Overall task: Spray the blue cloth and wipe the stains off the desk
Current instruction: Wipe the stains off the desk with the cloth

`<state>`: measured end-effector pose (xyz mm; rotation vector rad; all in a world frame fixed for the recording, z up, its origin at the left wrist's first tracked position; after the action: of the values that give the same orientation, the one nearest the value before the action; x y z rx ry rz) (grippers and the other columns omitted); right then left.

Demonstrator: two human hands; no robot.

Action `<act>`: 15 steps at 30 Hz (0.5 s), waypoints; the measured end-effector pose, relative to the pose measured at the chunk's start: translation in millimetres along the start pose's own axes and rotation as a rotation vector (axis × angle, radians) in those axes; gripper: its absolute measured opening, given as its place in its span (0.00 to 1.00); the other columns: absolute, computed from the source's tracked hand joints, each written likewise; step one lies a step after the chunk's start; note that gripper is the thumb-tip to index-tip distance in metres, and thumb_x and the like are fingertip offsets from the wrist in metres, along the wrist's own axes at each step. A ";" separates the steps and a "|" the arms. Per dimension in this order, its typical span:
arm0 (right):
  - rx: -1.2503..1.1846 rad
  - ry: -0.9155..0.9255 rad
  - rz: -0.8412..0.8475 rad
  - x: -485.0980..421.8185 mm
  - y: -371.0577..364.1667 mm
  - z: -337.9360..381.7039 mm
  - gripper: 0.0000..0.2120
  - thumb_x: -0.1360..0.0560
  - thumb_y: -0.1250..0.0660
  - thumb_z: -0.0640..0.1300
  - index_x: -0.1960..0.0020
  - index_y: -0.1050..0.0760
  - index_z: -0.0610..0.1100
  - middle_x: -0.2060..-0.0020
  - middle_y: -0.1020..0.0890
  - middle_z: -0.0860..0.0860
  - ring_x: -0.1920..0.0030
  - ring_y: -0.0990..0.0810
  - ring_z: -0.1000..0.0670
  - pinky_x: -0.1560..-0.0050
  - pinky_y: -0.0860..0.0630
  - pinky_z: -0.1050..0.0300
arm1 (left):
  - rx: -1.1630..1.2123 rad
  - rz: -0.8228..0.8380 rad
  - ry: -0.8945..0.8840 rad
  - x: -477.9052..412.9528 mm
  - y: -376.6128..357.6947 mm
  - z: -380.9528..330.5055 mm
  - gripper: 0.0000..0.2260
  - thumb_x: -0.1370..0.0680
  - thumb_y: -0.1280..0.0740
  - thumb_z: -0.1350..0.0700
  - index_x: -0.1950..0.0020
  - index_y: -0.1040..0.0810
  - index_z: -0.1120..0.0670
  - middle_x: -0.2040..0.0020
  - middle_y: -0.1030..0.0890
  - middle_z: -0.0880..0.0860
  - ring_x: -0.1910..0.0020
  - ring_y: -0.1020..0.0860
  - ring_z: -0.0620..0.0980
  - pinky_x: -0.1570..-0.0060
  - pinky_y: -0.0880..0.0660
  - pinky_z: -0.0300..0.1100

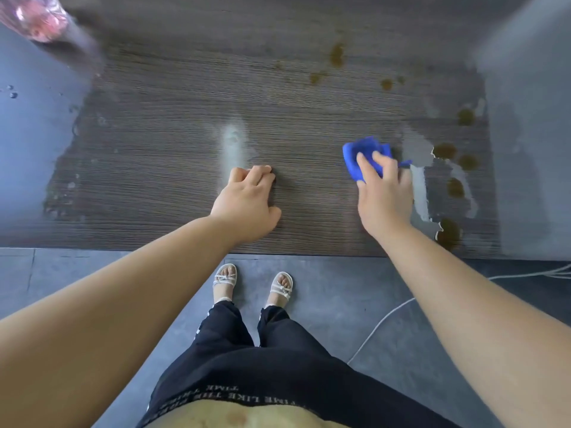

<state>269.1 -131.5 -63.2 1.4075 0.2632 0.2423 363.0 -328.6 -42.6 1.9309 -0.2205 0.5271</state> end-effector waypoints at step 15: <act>0.029 -0.075 0.062 -23.5 -4.7 30.7 0.24 0.23 0.39 0.42 0.27 0.38 0.50 0.28 0.37 0.46 0.40 0.33 0.36 0.44 0.33 0.44 | 0.147 -0.075 0.021 2.1 3.9 4.2 0.25 0.24 0.42 0.57 0.27 0.40 0.53 0.29 0.35 0.50 0.33 0.39 0.55 0.36 0.39 0.44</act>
<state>256.9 -168.5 -62.6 1.4513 0.1621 0.2364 364.5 -333.8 -39.8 2.0664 -0.0973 0.5262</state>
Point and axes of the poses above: each hand's wrist, its own x-axis away from the middle knuckle, its own y-axis out of the back of the hand, z = x × y, the point moved 6 cm from there along -x, towards the middle knuckle
